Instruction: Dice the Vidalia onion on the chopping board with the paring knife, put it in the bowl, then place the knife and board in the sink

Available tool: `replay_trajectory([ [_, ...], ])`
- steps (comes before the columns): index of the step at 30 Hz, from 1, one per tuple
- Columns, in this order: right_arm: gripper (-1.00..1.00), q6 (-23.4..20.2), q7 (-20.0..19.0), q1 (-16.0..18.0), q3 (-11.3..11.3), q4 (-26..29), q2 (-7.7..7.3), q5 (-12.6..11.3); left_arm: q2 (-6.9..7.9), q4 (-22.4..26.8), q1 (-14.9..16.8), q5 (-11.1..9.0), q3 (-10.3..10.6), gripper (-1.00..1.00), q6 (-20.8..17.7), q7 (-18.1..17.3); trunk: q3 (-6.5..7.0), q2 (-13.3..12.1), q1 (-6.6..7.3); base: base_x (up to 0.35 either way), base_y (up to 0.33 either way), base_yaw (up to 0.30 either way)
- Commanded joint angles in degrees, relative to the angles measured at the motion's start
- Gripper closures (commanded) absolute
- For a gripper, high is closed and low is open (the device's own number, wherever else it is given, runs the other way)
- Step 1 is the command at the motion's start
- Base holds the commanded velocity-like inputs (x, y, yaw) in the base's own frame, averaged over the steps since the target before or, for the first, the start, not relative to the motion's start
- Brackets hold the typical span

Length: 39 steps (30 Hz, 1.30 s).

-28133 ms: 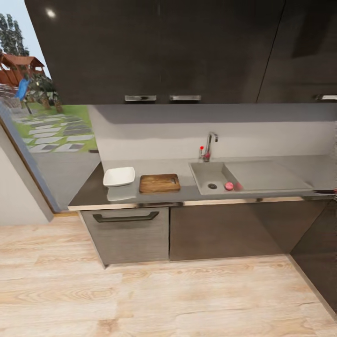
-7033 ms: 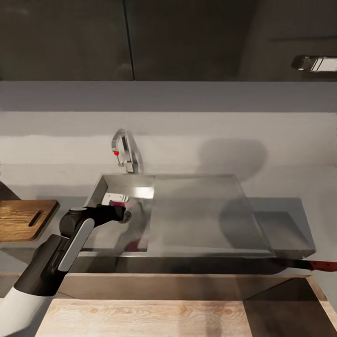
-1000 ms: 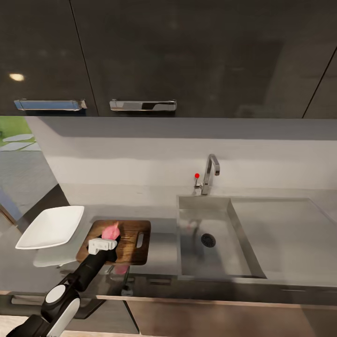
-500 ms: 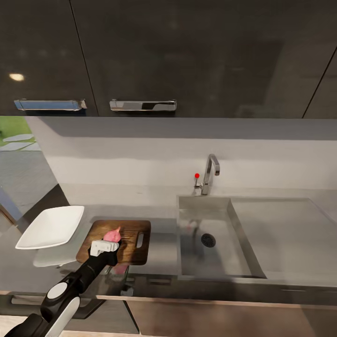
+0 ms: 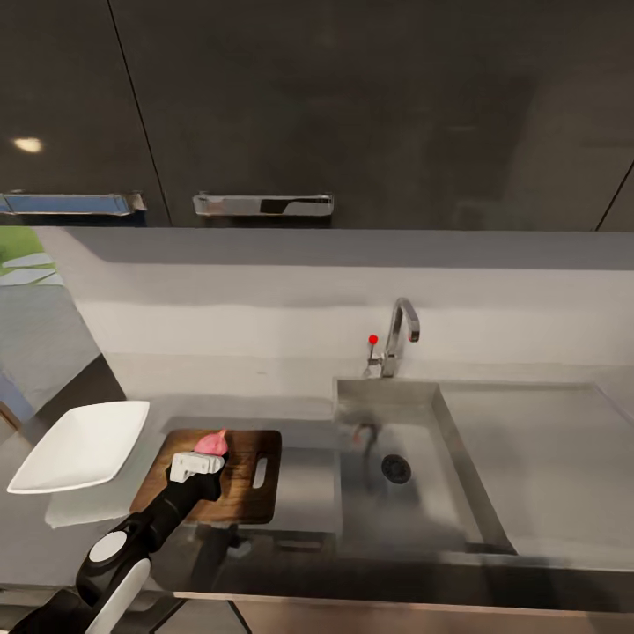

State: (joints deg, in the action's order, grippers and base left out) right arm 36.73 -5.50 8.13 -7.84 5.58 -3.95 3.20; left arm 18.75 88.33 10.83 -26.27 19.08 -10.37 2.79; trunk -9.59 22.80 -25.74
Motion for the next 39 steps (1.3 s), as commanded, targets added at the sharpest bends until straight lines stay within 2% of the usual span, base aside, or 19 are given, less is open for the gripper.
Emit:
replay_trajectory([
  [1,-1.00,0.2,-0.4,0.0,-0.5,0.0,0.00,0.3,0.06,0.1,0.0,-0.4,0.1,1.00,-0.2,0.3,-0.12,0.1,-0.04,0.060,0.000,0.000],
  [27,-1.00,0.2,-0.4,0.0,-0.4,0.0,0.00,0.3,0.06,0.1,0.1,-0.4,0.1,1.00,-0.2,0.2,-0.12,0.1,-0.04,-0.020,0.000,0.000],
  [39,-1.00,0.1,-0.4,0.0,-0.5,0.0,0.00,0.3,0.06,0.1,0.1,-0.4,0.2,1.00,-0.1,0.2,-0.12,0.1,-0.04,-0.109,0.056,0.000],
])
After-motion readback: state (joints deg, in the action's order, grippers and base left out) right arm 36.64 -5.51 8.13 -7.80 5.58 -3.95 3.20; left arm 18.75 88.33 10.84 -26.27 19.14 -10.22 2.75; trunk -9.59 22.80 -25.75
